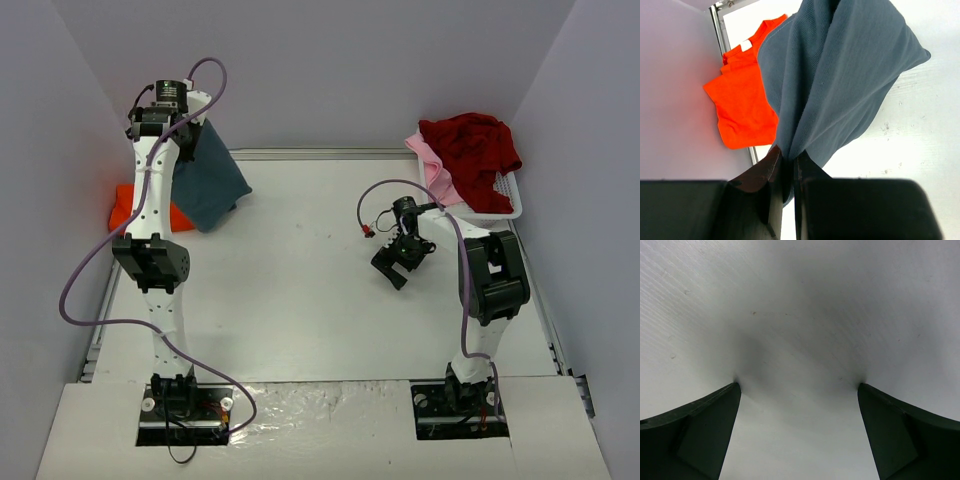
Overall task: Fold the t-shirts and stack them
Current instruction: Put the neatly folded tshirt into the corner of the board with the left arm
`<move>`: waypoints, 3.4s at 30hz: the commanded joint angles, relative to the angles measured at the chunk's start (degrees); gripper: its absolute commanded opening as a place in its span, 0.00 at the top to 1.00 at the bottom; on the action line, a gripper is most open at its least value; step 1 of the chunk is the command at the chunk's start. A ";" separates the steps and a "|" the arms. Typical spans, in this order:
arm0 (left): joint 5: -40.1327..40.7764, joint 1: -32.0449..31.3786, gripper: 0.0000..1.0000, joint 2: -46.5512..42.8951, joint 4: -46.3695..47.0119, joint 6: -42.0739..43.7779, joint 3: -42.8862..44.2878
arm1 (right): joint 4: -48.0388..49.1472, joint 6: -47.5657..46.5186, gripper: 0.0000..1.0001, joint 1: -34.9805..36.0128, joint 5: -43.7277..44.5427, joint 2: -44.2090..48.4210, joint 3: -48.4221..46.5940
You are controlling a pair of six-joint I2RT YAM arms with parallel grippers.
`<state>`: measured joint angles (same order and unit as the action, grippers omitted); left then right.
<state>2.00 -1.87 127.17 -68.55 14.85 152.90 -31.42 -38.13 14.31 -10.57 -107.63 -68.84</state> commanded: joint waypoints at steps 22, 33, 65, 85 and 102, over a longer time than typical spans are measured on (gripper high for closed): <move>6.35 0.02 0.98 -5.01 9.04 4.84 -2.69 | -2.33 0.07 0.00 -0.15 -0.15 -4.95 1.60; 7.32 1.60 0.98 -5.71 11.78 3.26 -5.86 | -2.42 0.16 0.00 -0.15 0.20 -6.09 1.69; 6.88 13.55 0.98 -11.69 26.72 1.58 -26.60 | -2.51 0.51 0.00 -1.30 0.90 -9.00 1.87; 18.74 14.35 0.13 -14.93 35.34 5.54 -33.28 | -2.59 0.78 0.00 -2.44 1.34 -9.08 2.13; -10.79 10.84 0.06 -47.08 33.03 -9.31 -65.38 | -2.51 4.54 0.00 -2.53 -5.95 5.32 -3.75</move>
<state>-4.19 10.79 85.45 -39.59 8.56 96.62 -33.08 -36.29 12.05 -12.43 -108.18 -71.00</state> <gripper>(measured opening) 0.950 0.999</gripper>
